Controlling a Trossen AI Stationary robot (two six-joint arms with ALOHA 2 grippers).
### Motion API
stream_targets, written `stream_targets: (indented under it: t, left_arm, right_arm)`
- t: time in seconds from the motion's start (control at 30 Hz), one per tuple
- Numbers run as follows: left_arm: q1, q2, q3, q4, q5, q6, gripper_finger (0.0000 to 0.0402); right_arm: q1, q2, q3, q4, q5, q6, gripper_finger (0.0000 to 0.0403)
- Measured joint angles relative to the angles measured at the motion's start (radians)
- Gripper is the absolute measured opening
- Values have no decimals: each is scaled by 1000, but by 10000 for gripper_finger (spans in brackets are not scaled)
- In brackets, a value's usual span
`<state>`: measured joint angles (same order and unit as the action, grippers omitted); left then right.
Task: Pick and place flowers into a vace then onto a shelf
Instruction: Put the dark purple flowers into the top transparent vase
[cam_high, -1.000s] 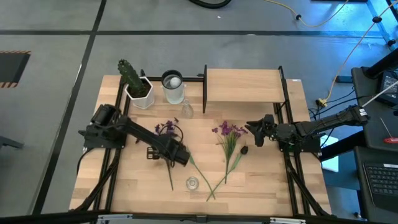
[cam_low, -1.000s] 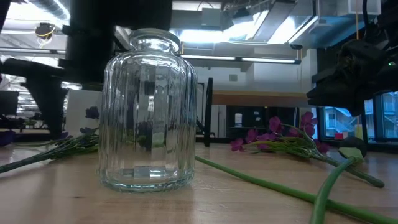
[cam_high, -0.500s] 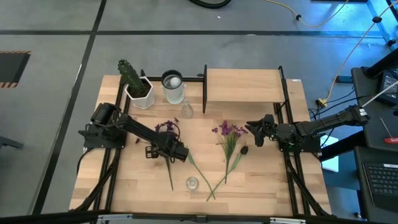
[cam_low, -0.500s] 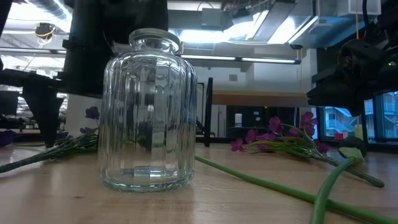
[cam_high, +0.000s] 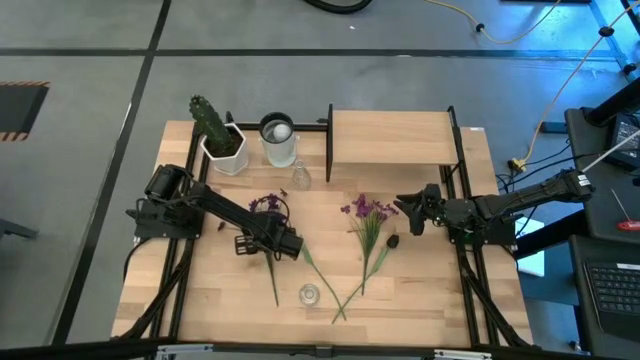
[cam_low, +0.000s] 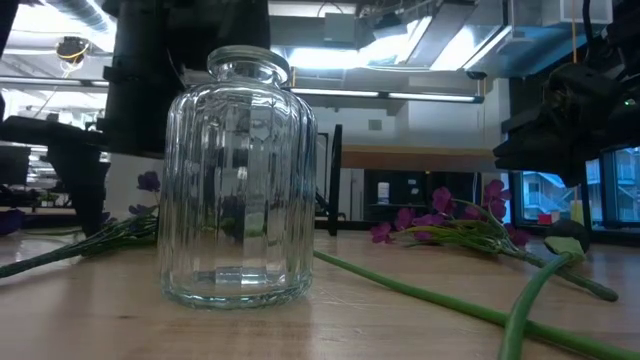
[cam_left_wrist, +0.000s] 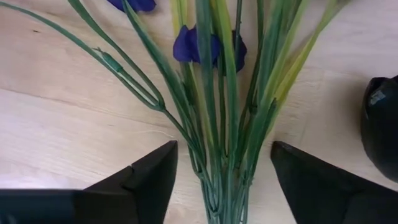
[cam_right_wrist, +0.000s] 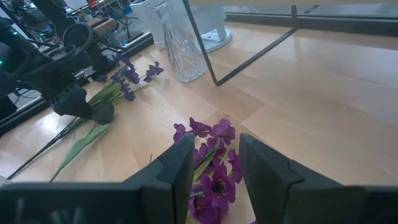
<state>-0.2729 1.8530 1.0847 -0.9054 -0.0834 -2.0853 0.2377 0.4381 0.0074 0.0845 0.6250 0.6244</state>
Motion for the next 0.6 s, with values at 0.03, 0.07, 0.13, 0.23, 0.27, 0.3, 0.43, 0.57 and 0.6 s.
stream_targets:
  t: [0.03,0.07,0.13,0.23,0.27,0.3,0.43,0.57,0.6]
  left_arm:
    - [0,0,0,4,-1,0,243]
    - [0,0,-1,8,-1,0,234]
    - [1,1,-1,15,-2,0,218]
    - [1,1,-1,20,-4,1,191]
    - [1,2,-1,22,-4,1,182]
    - [1,2,-1,22,-5,1,173]
    - [1,2,-1,25,-12,4,133]
    - [0,3,0,28,-27,5,94]
    - [0,3,0,29,-28,4,84]
  right_arm:
    - [0,0,0,0,0,0,130]
    - [0,0,0,0,0,0,130]
    - [0,0,0,0,0,1,130]
    - [0,0,0,0,0,1,130]
    - [0,0,0,0,0,1,130]
    - [0,0,0,0,0,1,130]
    - [0,0,0,0,0,1,130]
    - [0,0,0,0,0,1,130]
    - [0,0,0,0,0,1,130]
